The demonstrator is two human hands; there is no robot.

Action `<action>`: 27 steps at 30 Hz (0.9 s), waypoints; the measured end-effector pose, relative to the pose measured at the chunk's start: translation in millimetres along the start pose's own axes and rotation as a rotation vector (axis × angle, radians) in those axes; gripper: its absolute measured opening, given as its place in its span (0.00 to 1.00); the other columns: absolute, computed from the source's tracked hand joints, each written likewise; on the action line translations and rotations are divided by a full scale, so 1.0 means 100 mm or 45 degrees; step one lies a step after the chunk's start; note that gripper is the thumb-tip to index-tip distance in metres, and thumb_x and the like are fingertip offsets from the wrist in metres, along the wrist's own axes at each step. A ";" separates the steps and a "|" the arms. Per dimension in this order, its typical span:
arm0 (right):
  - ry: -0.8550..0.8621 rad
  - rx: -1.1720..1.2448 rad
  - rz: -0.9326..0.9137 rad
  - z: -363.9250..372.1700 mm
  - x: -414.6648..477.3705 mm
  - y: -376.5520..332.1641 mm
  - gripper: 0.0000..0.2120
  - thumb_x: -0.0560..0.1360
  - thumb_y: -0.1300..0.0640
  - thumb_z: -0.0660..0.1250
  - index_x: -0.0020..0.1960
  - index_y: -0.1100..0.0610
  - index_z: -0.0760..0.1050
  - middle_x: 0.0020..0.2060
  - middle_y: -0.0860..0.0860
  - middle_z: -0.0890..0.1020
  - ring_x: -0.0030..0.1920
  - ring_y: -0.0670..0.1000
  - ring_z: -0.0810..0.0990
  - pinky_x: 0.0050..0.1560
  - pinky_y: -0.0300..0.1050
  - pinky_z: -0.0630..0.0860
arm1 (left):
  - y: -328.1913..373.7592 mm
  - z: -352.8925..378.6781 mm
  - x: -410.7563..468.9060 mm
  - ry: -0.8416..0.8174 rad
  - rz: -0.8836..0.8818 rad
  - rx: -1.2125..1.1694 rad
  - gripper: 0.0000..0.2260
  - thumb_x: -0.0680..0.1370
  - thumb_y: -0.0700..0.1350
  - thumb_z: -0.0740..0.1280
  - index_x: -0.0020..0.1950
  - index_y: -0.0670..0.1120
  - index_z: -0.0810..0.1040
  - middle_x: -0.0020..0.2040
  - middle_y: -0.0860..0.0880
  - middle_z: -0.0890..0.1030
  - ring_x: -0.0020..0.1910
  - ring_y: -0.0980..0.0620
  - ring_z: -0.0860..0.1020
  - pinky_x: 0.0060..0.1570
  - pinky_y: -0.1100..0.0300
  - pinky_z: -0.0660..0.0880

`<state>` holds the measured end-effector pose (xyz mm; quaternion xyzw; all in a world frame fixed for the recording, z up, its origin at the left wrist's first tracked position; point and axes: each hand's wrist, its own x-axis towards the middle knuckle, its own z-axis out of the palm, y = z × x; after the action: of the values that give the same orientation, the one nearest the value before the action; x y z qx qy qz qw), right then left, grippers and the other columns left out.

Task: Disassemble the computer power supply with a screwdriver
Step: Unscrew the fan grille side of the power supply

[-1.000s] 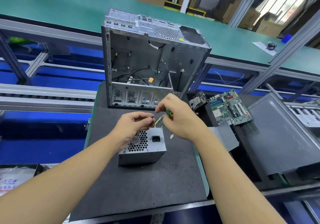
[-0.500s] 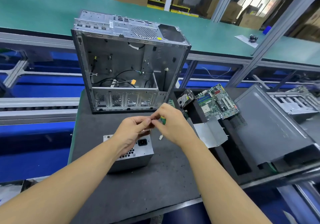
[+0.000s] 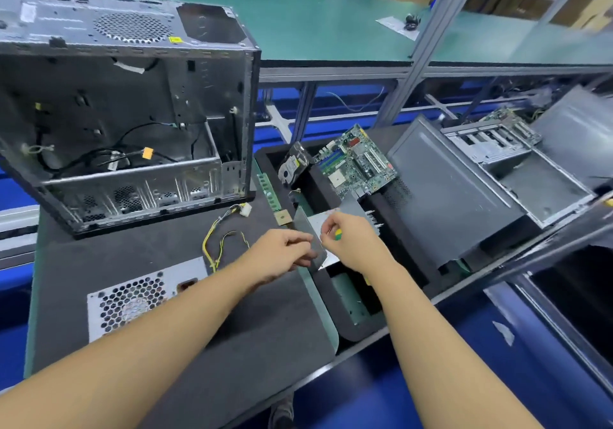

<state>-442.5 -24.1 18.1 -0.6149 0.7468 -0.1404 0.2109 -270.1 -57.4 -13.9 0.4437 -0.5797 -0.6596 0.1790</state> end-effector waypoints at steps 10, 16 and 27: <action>-0.355 -0.165 0.279 0.25 0.12 1.12 0.08 0.76 0.61 0.62 0.51 0.56 0.78 0.52 0.54 0.81 0.52 0.56 0.79 0.53 0.50 0.78 | -0.18 0.61 0.77 -0.045 -0.207 0.605 0.08 0.80 0.46 0.62 0.51 0.54 0.81 0.44 0.50 0.85 0.25 0.53 0.73 0.25 0.66 0.69; -0.496 -0.178 0.303 0.45 0.30 1.50 0.12 0.75 0.64 0.61 0.51 0.51 0.79 0.54 0.51 0.81 0.52 0.55 0.81 0.54 0.49 0.79 | -0.19 0.88 0.90 -0.257 -0.362 0.590 0.10 0.81 0.43 0.60 0.53 0.46 0.81 0.37 0.50 0.86 0.35 0.52 0.85 0.23 0.72 0.68; -0.433 -0.036 0.063 0.04 0.62 1.10 0.03 0.74 0.57 0.62 0.45 0.51 0.71 0.43 0.50 0.81 0.45 0.55 0.78 0.42 0.46 0.75 | 0.12 0.84 0.98 -0.021 0.010 0.650 0.06 0.82 0.48 0.59 0.47 0.50 0.74 0.29 0.51 0.82 0.20 0.58 0.74 0.22 0.68 0.65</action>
<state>-544.7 -61.7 -45.9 -0.6142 0.7171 -0.0186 0.3288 -393.3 -82.8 -45.8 0.4668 -0.7306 -0.4948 0.0590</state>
